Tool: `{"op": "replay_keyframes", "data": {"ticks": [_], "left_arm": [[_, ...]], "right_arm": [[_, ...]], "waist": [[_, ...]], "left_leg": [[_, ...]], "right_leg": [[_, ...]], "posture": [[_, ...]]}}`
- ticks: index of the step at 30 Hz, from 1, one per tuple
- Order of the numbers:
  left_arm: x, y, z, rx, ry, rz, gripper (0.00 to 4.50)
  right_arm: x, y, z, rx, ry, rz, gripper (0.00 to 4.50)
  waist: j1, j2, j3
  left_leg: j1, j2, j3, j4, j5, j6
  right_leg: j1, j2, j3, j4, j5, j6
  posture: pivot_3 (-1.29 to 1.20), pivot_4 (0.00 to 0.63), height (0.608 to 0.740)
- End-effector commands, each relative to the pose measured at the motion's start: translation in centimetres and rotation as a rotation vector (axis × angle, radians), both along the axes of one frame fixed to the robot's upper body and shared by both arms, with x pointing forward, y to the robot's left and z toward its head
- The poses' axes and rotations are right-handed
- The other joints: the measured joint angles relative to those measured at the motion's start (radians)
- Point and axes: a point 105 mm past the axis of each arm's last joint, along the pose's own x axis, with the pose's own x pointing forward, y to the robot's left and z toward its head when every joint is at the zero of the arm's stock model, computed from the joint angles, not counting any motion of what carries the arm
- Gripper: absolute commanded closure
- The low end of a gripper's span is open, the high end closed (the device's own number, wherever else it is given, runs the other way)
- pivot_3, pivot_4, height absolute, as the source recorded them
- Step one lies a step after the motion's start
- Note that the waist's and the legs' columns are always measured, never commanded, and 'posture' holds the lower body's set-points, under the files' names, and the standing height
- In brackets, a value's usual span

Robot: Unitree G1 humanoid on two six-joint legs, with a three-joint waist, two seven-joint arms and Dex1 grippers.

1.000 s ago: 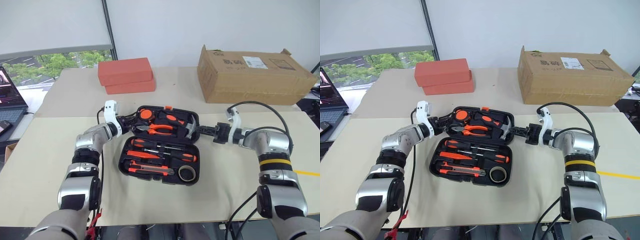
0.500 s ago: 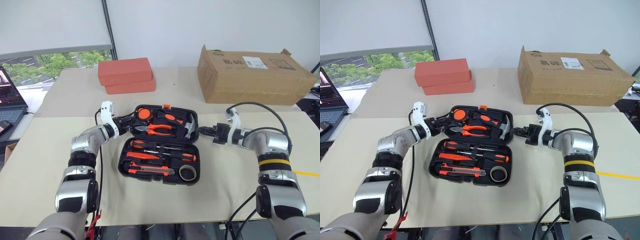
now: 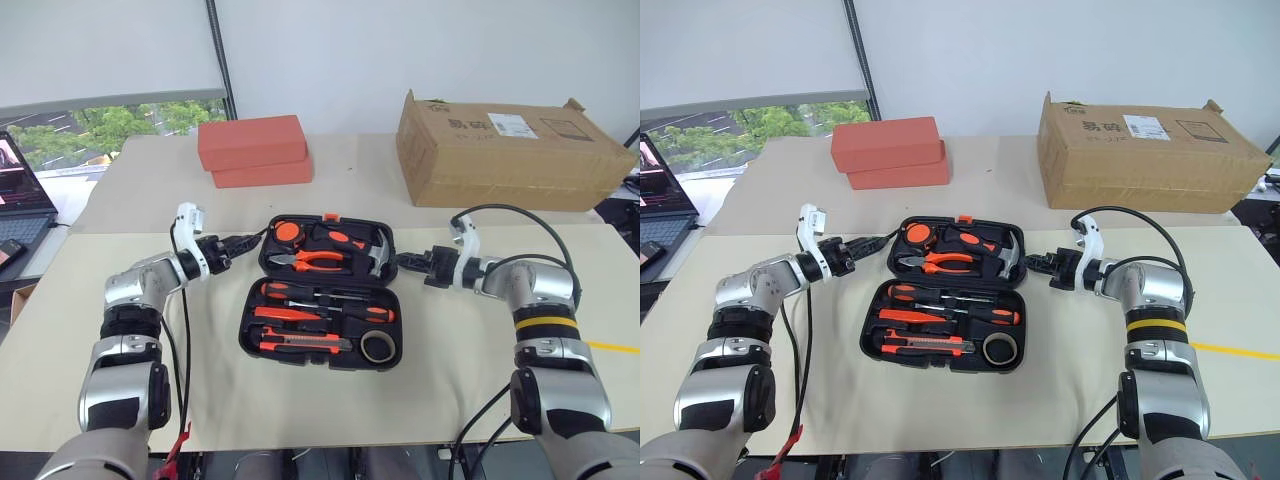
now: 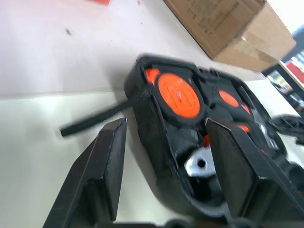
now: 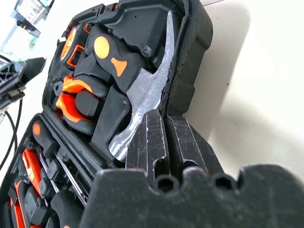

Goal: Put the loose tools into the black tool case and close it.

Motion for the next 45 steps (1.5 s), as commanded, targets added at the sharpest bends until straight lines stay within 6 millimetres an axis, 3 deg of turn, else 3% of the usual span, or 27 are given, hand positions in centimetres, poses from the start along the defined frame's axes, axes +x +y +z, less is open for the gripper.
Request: {"op": "replay_keyframes", "data": {"ticks": [1, 6, 10, 14, 15, 22, 32, 36, 42, 45], "left_arm": [[0.5, -0.9, 1.0, 0.014, -0.021, -0.045, 1.67], [1.2, -1.6, 0.9, 0.026, -0.011, -0.055, 1.67], [1.4, -1.4, 1.2, 0.018, -0.014, -0.054, 2.68], [1.3, -1.2, 0.9, 0.021, -0.004, -0.066, 4.29], [1.2, -1.2, 0.9, 0.021, -0.002, -0.070, 4.46], [1.4, -1.1, 1.8, -0.006, -0.074, -0.062, 4.46], [2.2, -1.3, 7.0, -0.034, -0.409, -0.016, 4.46], [2.1, -1.2, 6.9, 0.058, -0.472, -0.016, 4.46], [1.2, -1.0, 5.2, 0.193, -0.558, -0.037, 4.46], [1.1, -0.7, 5.5, 0.177, -0.607, -0.003, 4.46]], "right_arm": [[0.6, 0.4, 2.2, 0.016, -0.095, 0.014, 4.50], [0.5, 0.4, 2.2, 0.016, -0.098, 0.015, 4.50], [0.5, 0.4, 2.2, 0.013, -0.102, 0.013, 4.50], [0.5, 0.3, 2.2, 0.010, -0.104, 0.011, 4.50], [0.5, 0.3, 2.2, 0.010, -0.105, 0.010, 4.50], [1.1, 0.2, 2.9, 0.015, -0.140, -0.016, 4.50], [3.9, -0.9, 6.9, 0.033, -0.360, -0.157, 4.50], [4.4, -0.5, 8.1, 0.021, -0.488, -0.162, 4.50], [3.9, 0.1, 7.6, -0.003, -0.610, -0.134, 4.50], [3.5, -0.2, 7.7, 0.014, -0.720, -0.157, 4.50]], "waist": [[0.000, 0.000, 0.000], [-0.001, 0.000, 0.000], [-0.002, 0.000, 0.000], [-0.001, 0.000, 0.000], [-0.001, 0.000, 0.000], [-0.001, 0.000, 0.000], [0.001, 0.000, 0.003], [0.000, 0.000, 0.003], [0.001, 0.000, 0.003], [0.001, 0.000, 0.004]], "left_leg": [[0.000, 0.000, 0.000, 0.000, 0.000, 0.000], [0.000, 0.000, 0.000, 0.000, 0.000, 0.000], [0.000, 0.000, 0.000, 0.000, 0.000, 0.000], [-0.001, 0.000, 0.000, 0.000, 0.000, 0.000], [-0.001, 0.000, 0.000, 0.000, 0.000, 0.000], [-0.001, 0.000, 0.000, 0.000, 0.000, 0.000], [-0.003, 0.000, 0.000, 0.000, 0.000, 0.000], [-0.006, 0.000, 0.000, -0.001, 0.000, 0.000], [-0.015, -0.001, 0.001, -0.001, 0.001, 0.000], [-0.015, 0.000, 0.001, -0.001, 0.001, 0.000]], "right_leg": [[0.000, 0.000, 0.000, 0.000, 0.000, 0.000], [0.000, 0.000, 0.000, 0.000, 0.000, 0.000], [0.000, 0.000, 0.000, 0.000, 0.000, 0.000], [-0.001, 0.000, 0.000, 0.000, 0.000, 0.000], [-0.001, 0.000, 0.000, 0.000, 0.000, 0.000], [-0.001, 0.000, 0.000, 0.000, 0.000, 0.000], [-0.003, 0.000, -0.001, 0.000, 0.000, 0.000], [-0.003, 0.001, -0.002, 0.000, 0.000, 0.000], [-0.013, 0.002, -0.003, 0.001, 0.000, 0.000], [-0.013, 0.003, -0.004, 0.001, 0.000, 0.000]], "posture": [[0.00, 0.150, 0.712], [0.00, 0.150, 0.712], [0.00, 0.150, 0.712], [0.00, 0.150, 0.712], [0.00, 0.150, 0.712], [0.00, 0.150, 0.712], [0.00, 0.150, 0.712], [0.00, 0.150, 0.712], [0.00, 0.150, 0.712], [0.00, 0.150, 0.712]]}}
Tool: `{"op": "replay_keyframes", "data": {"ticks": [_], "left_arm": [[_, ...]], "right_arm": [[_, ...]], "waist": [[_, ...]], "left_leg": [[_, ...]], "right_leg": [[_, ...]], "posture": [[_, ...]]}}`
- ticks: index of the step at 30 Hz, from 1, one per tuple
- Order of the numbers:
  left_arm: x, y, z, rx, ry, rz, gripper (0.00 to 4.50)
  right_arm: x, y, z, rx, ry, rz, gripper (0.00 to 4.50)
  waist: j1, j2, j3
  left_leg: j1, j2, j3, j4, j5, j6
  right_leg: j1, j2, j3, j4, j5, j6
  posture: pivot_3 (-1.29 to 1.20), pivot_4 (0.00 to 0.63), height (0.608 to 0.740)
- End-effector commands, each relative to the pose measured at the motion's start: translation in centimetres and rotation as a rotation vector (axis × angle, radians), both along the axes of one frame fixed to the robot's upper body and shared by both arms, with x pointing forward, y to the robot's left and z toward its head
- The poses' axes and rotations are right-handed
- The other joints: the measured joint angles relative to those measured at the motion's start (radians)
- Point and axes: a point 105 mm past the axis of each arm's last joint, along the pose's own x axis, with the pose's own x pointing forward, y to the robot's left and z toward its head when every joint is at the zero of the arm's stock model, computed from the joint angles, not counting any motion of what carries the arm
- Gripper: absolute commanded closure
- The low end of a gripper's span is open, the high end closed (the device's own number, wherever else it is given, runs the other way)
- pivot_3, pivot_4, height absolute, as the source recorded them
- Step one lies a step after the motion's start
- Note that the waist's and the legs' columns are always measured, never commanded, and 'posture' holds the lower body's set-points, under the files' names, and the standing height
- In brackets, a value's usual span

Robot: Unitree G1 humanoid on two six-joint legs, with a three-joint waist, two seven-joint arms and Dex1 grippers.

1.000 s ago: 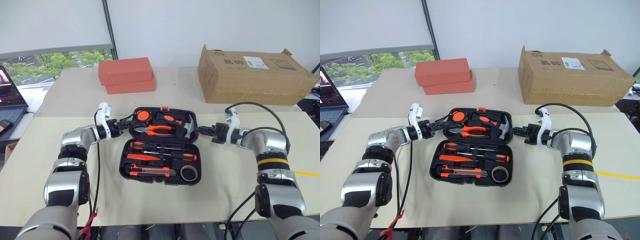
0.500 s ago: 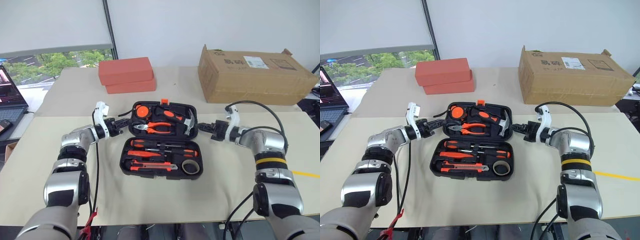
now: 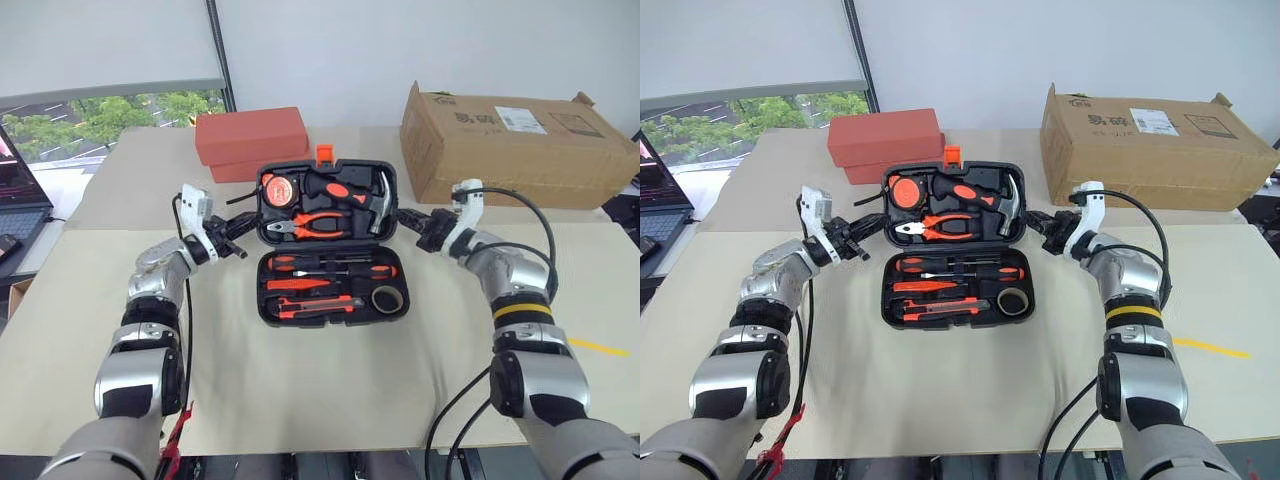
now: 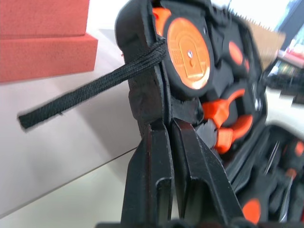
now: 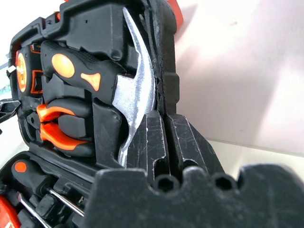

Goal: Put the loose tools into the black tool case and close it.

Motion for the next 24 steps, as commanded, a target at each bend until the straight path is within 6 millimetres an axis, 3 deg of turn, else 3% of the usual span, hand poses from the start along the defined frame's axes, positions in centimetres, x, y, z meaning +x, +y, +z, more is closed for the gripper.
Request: {"op": "replay_keyframes", "data": {"ticks": [1, 10, 15, 24], "left_arm": [[-0.3, 0.4, 2.7, 0.029, -0.179, 0.014, 4.46], [-2.1, -0.4, 2.4, 0.159, -0.376, -0.018, 4.46], [-2.3, 0.5, 2.7, 0.189, -0.457, 0.056, 4.46], [-3.2, 1.9, 2.5, 0.322, -0.578, 0.136, 4.46]], "right_arm": [[-0.4, -1.0, 3.6, 0.038, -0.253, -0.030, 4.50], [-2.3, -1.6, 3.0, 0.011, -0.384, -0.016, 4.50], [-3.6, -2.4, 3.4, 0.037, -0.499, -0.050, 4.50], [-5.3, -2.0, 2.1, -0.155, -0.633, -0.054, 4.50]], "waist": [[0.000, 0.000, 0.000], [0.001, 0.000, 0.000], [0.003, 0.000, 0.000], [0.003, 0.000, 0.000]], "left_leg": [[0.000, 0.000, 0.000, 0.000, 0.000, 0.000], [0.001, 0.000, 0.000, 0.001, 0.001, -0.001], [0.001, 0.000, 0.000, 0.002, 0.001, -0.001], [0.003, 0.000, 0.000, 0.002, 0.001, -0.001]], "right_leg": [[0.000, 0.000, 0.000, 0.000, 0.000, 0.000], [0.000, 0.000, 0.001, 0.001, 0.000, 0.000], [0.001, 0.000, 0.001, 0.001, 0.000, -0.001], [0.001, 0.000, 0.002, 0.001, 0.000, -0.001]], "posture": [[0.00, 0.150, 0.712], [0.00, 0.150, 0.712], [0.00, 0.150, 0.712], [0.00, 0.150, 0.712]]}}
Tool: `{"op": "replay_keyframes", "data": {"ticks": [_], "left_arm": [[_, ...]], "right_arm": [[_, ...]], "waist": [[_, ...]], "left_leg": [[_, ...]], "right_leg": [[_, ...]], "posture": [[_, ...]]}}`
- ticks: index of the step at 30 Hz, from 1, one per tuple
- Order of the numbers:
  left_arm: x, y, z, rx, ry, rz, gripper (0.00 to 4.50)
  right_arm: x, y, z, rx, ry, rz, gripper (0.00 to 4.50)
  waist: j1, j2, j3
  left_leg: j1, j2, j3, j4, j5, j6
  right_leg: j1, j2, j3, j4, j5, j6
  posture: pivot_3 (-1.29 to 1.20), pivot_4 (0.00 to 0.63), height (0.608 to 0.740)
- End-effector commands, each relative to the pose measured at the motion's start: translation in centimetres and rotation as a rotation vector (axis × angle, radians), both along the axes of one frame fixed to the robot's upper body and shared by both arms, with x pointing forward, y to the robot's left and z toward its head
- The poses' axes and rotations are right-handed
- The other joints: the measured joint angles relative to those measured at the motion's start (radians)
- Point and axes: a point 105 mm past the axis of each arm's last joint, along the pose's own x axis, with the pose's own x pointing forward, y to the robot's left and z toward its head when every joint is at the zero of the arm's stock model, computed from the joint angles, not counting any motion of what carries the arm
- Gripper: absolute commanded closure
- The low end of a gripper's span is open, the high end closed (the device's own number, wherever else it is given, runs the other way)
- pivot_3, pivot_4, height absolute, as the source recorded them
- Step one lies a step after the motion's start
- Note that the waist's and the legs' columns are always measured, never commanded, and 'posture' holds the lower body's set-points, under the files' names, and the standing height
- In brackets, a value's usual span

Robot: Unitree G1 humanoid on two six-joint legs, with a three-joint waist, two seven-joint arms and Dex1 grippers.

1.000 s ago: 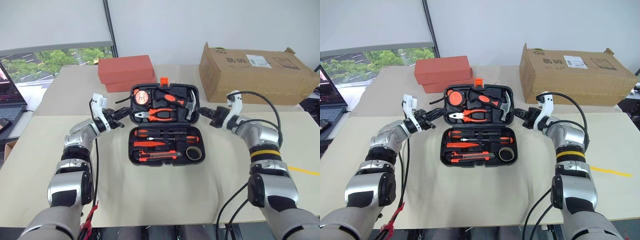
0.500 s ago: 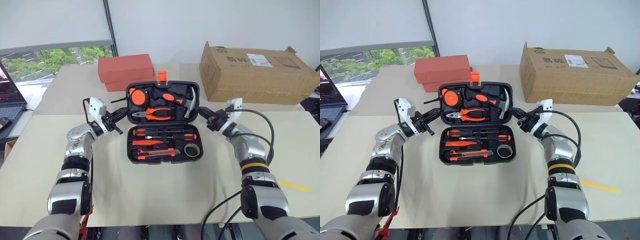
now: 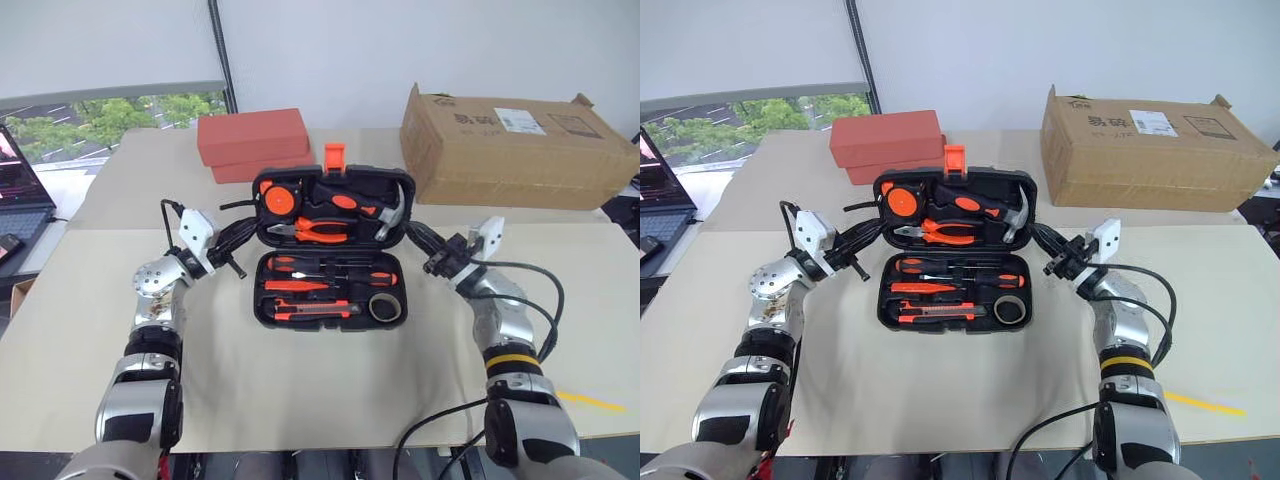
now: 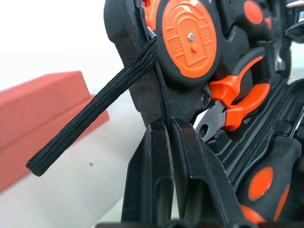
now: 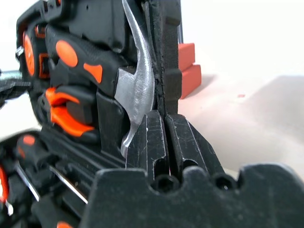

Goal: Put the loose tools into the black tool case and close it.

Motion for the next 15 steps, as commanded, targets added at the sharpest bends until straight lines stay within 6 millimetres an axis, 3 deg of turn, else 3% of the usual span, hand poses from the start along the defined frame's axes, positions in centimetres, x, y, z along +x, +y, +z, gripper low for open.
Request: {"op": "replay_keyframes", "data": {"ticks": [1, 9, 11, 12, 15], "left_arm": [[-0.6, 2.0, 2.0, 0.065, -0.145, 0.076, 4.46], [-1.7, 2.6, -0.6, 0.132, -0.117, 0.074, 4.46], [-2.4, 2.5, -1.5, 0.157, -0.089, 0.033, 3.81], [-3.0, 2.4, -2.1, 0.197, -0.093, 0.006, 3.71], [-4.9, 2.8, -3.9, 0.281, -0.093, -0.038, 2.53]], "right_arm": [[-1.0, -1.1, 3.1, -0.053, -0.206, -0.069, 4.50], [-2.7, -0.8, 1.5, -0.188, -0.270, -0.051, 4.50], [-3.4, -0.9, 0.5, -0.232, -0.239, 0.000, 3.80], [-3.8, -1.1, 0.2, -0.268, -0.250, 0.001, 3.62], [-5.0, -2.3, -1.1, -0.367, -0.250, -0.002, 2.53]], "waist": [[0.000, 0.000, 0.000], [0.002, 0.000, 0.000], [0.002, 0.000, 0.000], [-0.001, 0.000, 0.000], [-0.001, 0.000, 0.000]], "left_leg": [[0.000, 0.000, 0.000, 0.000, 0.000, 0.000], [0.002, 0.000, 0.001, 0.000, 0.000, 0.000], [0.003, 0.000, 0.001, 0.000, 0.000, 0.000], [0.003, 0.000, 0.001, 0.000, 0.000, 0.000], [0.012, 0.001, 0.002, -0.001, -0.001, 0.000]], "right_leg": [[0.000, 0.000, 0.000, 0.000, 0.000, 0.000], [0.001, 0.000, 0.001, 0.000, 0.000, 0.000], [0.001, 0.000, 0.001, 0.000, 0.000, 0.000], [0.001, 0.000, 0.002, 0.000, 0.000, 0.000], [0.009, 0.000, 0.002, -0.002, 0.000, 0.000]], "posture": [[0.00, 0.150, 0.712], [0.00, 0.150, 0.712], [0.00, 0.150, 0.712], [0.00, 0.150, 0.712], [0.00, 0.150, 0.712]]}}
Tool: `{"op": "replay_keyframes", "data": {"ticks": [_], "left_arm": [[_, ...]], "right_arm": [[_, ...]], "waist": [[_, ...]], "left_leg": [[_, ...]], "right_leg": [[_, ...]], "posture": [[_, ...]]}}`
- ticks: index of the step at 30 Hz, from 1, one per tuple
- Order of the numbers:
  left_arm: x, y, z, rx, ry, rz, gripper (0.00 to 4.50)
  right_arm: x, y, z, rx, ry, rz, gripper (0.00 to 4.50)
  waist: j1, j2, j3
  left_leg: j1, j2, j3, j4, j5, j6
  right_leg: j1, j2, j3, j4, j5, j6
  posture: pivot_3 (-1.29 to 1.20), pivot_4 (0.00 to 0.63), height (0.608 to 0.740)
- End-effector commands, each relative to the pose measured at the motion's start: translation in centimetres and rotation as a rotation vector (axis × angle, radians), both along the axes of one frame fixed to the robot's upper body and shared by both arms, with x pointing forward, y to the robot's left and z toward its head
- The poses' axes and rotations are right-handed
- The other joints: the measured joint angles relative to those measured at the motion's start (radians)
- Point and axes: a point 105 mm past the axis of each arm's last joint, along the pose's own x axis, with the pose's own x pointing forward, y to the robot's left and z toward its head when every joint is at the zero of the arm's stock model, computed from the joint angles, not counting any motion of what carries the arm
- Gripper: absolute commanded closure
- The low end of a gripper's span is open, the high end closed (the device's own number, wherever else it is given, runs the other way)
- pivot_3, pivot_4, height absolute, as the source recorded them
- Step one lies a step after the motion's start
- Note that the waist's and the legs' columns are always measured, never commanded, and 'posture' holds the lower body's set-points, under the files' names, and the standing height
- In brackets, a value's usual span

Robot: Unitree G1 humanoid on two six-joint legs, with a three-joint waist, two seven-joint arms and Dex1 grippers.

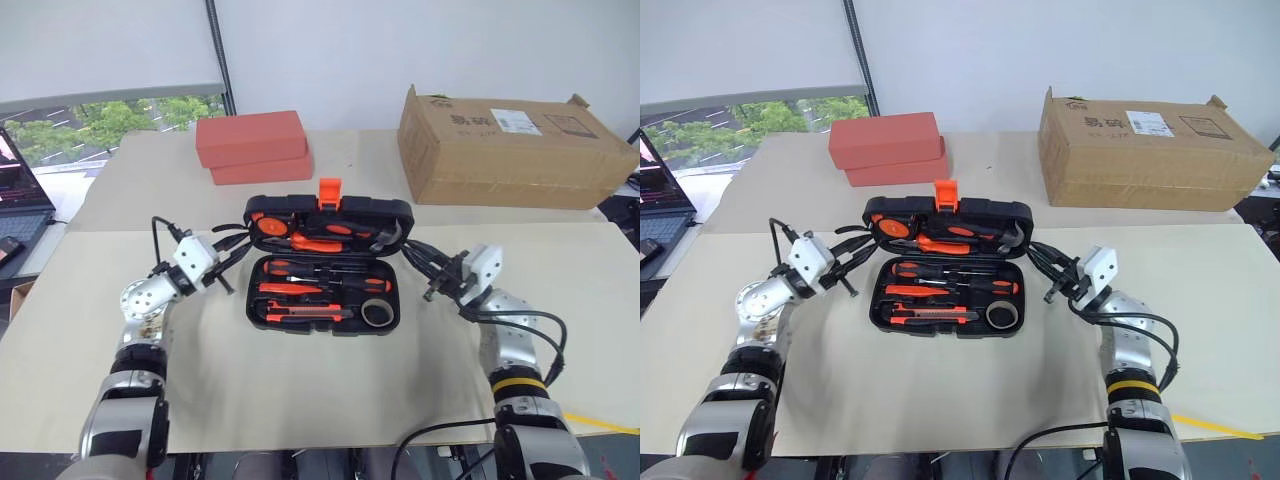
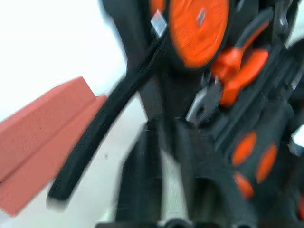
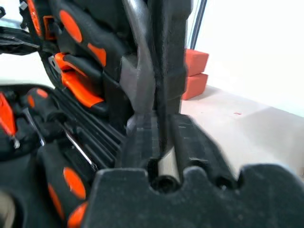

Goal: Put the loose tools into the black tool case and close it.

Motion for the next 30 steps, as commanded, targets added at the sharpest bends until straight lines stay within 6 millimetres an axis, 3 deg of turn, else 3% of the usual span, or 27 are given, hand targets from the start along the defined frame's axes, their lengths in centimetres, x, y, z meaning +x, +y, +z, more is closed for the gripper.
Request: {"op": "replay_keyframes", "data": {"ticks": [1, 3, 6, 8, 10, 12, 17, 22, 26, 30], "left_arm": [[-2.2, 0.4, -1.0, 0.085, -0.029, -0.060, 2.13], [-3.8, 1.1, -2.1, 0.133, -0.014, -0.083, 1.41], [-5.6, 3.9, -3.2, 0.162, 0.028, -0.022, 0.51], [-6.6, 5.6, -4.1, 0.181, 0.079, 0.016, 0.51], [-6.2, 7.8, -4.2, 0.085, 0.152, 0.128, 0.51], [-5.3, 8.5, -3.6, -0.027, 0.196, 0.171, 0.51], [-3.4, 5.3, -0.1, -0.163, 0.234, -0.029, 0.51], [-0.5, 1.2, 5.2, -0.230, 0.179, -0.169, 0.51], [0.2, -2.9, 8.2, -0.207, 0.174, -0.360, 0.51], [-0.2, -6.2, 8.6, -0.097, 0.226, -0.541, 0.51]], "right_arm": [[-1.7, -1.3, -0.4, -0.113, -0.049, -0.006, 2.17], [-3.0, -2.5, -1.9, -0.185, 0.032, 0.018, 1.49], [-6.1, -4.2, -4.6, -0.271, 0.259, 0.112, 1.43], [-8.0, -4.4, -5.2, -0.273, 0.370, 0.158, 1.43], [-9.8, -2.5, -4.8, -0.173, 0.518, 0.246, 1.43], [-10.8, 0.0, -4.2, -0.111, 0.600, 0.321, 1.43], [-12.0, 4.4, -3.7, -0.120, 0.711, 0.445, 1.43], [-10.2, 6.5, -5.2, -0.174, 0.741, 0.420, 1.43], [-5.1, 6.1, -4.4, -0.123, 0.609, 0.244, 1.43], [-0.4, 4.7, -2.7, -0.127, 0.477, 0.095, 1.43]], "waist": [[0.002, 0.000, 0.000], [0.003, 0.000, 0.000], [0.011, 0.000, 0.000], [0.018, 0.000, 0.000], [0.019, 0.001, 0.000], [0.019, 0.001, 0.000], [0.035, -0.002, 0.000], [0.057, -0.005, -0.002], [0.046, -0.007, -0.002], [0.027, -0.007, -0.002]], "left_leg": [[0.002, 0.000, 0.000, 0.000, 0.000, 0.000], [0.006, 0.001, 0.000, 0.000, -0.002, 0.002], [0.007, 0.000, -0.001, 0.000, -0.004, 0.005], [0.007, 0.000, -0.001, 0.000, -0.005, 0.006], [0.008, 0.001, -0.002, 0.001, -0.008, 0.011], [0.009, 0.002, -0.003, 0.000, -0.008, 0.011], [0.007, 0.004, -0.006, 0.002, -0.007, 0.007], [0.001, 0.001, -0.007, 0.005, -0.003, 0.011], [0.000, -0.001, -0.007, 0.005, -0.003, 0.013], [-0.001, -0.002, -0.005, 0.004, 0.002, 0.006]], "right_leg": [[0.003, 0.000, 0.000, -0.001, 0.000, 0.000], [0.006, -0.001, 0.000, -0.001, 0.000, 0.000], [0.007, -0.010, 0.000, 0.001, 0.000, 0.000], [0.007, -0.012, 0.000, 0.001, 0.000, 0.000], [0.007, -0.013, 0.000, 0.001, 0.000, 0.000], [0.007, -0.013, 0.000, 0.002, 0.000, -0.001], [0.007, -0.012, -0.004, 0.001, -0.001, 0.004], [0.007, -0.009, -0.009, 0.000, 0.000, 0.005], [0.007, -0.007, -0.009, 0.000, 0.004, -0.001], [0.006, -0.005, -0.008, 0.000, 0.004, -0.001]], "posture": [[0.00, 0.150, 0.712], [0.00, 0.150, 0.712], [0.00, 0.150, 0.712], [0.00, 0.150, 0.712], [0.00, 0.150, 0.712], [0.00, 0.150, 0.712], [0.00, 0.150, 0.712], [0.00, 0.150, 0.712], [0.00, 0.150, 0.712], [0.00, 0.150, 0.712]]}}
